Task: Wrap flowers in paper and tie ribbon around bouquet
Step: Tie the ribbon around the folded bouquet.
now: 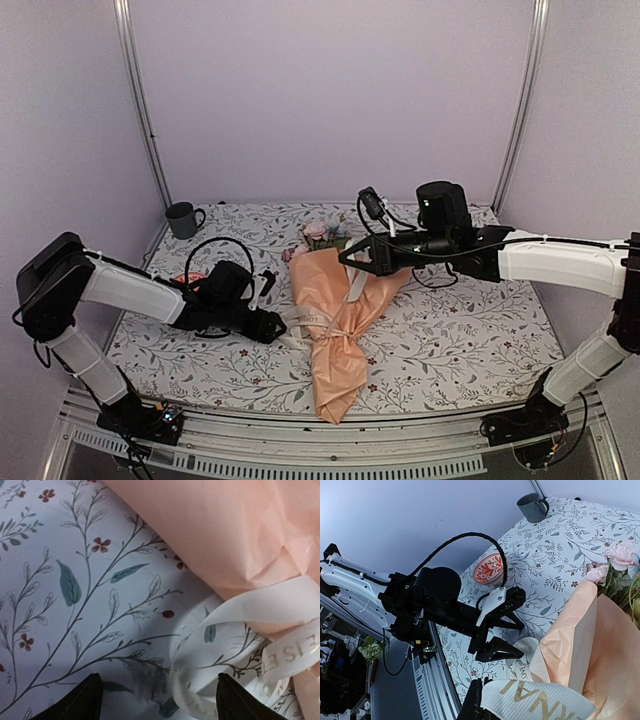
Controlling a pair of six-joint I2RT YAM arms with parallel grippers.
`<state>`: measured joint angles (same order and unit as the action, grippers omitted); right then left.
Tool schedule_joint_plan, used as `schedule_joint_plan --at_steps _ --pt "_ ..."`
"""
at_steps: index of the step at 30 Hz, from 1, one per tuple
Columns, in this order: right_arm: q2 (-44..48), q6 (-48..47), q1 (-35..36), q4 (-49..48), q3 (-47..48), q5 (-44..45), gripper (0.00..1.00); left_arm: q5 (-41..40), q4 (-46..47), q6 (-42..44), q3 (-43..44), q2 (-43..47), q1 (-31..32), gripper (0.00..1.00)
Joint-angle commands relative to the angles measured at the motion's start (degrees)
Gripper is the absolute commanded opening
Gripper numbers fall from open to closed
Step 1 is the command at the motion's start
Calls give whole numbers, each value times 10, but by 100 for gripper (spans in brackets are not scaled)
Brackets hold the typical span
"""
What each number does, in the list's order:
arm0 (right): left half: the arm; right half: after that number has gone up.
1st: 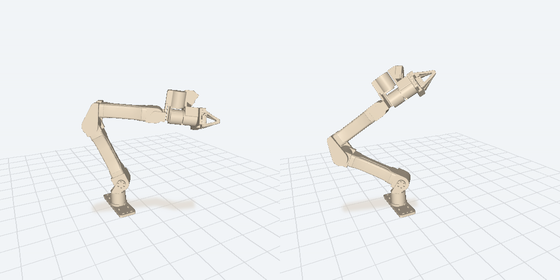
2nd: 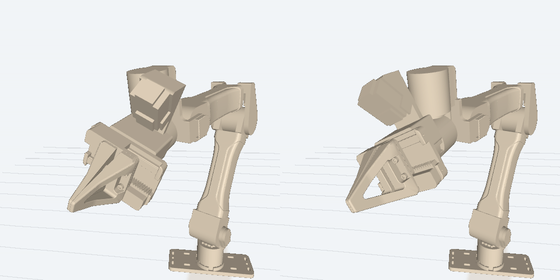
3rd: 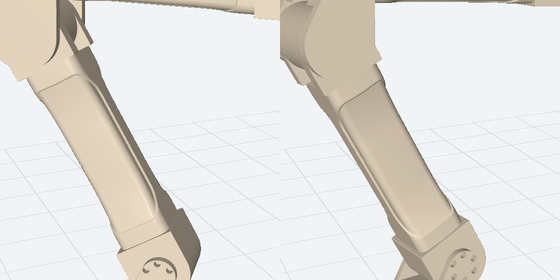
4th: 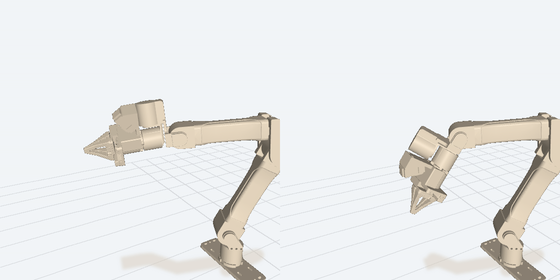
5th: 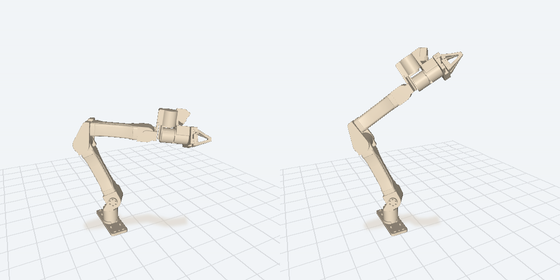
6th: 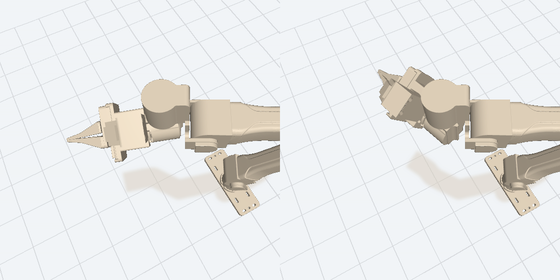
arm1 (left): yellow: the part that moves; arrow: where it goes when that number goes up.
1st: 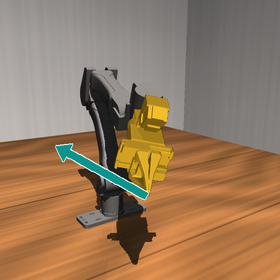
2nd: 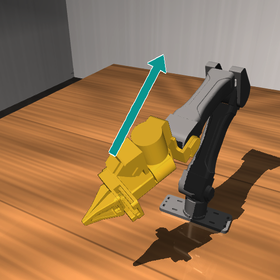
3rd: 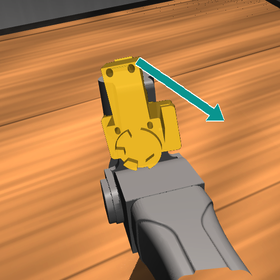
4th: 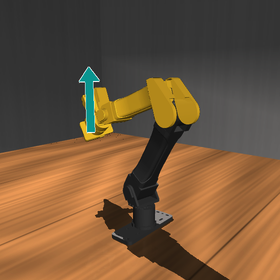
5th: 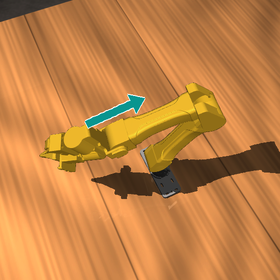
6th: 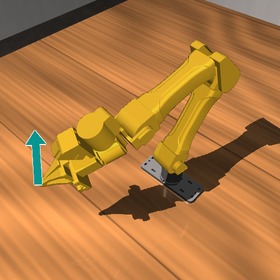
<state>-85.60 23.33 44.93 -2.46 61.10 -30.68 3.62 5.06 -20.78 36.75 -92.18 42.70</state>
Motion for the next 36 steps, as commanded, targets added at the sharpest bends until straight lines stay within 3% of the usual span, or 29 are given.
schedule_joint_plan --at_steps 1,6,7,12,17,20,23,27,32,36 --pt "21 -3 -2 4 -4 10 0 67 3 1 44 -63 -2 63" --pt "24 2 -3 12 0 23 0 84 4 3 25 -61 -2 2" --pt "28 3 -5 16 1 36 0 76 0 4 21 -57 -3 0" --pt "76 41 -48 56 -39 108 0 -7 -26 -3 -7 -23 -30 0" --pt "147 101 -149 92 -181 102 0 -36 -24 -42 -60 26 -71 0" --pt "195 115 -226 106 -291 85 0 -31 -13 -70 -106 63 -91 0" --pt "253 113 -346 122 -378 56 0 -18 -1 -111 -144 122 -115 0" --pt "302 87 -464 150 -428 25 0 -123 -32 -165 -197 276 -139 0" --pt "275 73 -487 145 -420 6 0 -203 -170 -142 -133 469 -137 0" --pt "265 67 -487 150 -394 0 0 -240 -271 -96 -35 559 -122 0"
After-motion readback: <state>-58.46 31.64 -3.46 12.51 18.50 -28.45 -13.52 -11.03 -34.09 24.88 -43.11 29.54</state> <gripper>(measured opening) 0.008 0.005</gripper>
